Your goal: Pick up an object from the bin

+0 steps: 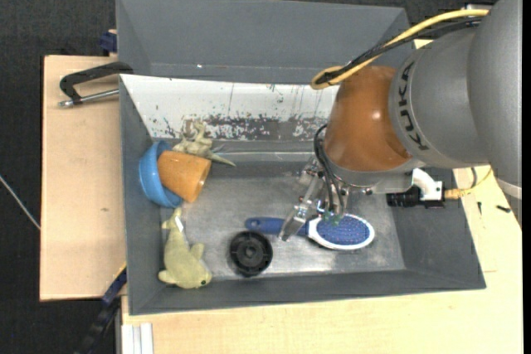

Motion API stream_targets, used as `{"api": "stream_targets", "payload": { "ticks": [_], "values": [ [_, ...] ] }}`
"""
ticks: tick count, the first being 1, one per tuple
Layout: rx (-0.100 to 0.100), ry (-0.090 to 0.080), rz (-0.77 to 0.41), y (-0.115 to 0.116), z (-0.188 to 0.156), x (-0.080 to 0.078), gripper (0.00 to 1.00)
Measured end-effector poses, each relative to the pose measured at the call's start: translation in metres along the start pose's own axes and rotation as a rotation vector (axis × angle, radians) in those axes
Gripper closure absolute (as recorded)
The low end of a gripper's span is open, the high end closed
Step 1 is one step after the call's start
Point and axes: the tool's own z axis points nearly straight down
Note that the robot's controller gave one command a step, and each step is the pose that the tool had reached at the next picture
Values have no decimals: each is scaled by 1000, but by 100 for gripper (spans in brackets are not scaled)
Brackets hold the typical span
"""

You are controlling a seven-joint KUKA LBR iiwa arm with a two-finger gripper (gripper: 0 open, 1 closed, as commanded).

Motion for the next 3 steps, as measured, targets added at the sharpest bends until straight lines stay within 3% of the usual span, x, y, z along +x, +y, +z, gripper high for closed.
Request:
{"api": "stream_targets", "payload": {
  "ticks": [1, 2, 3],
  "values": [
    [-1, 3, -426, 75, 1, 34, 0],
    [3, 5, -1233, 121, 29, 81, 0],
    [-4, -4, -2126, 95, 30, 65, 0]
  ]
}}
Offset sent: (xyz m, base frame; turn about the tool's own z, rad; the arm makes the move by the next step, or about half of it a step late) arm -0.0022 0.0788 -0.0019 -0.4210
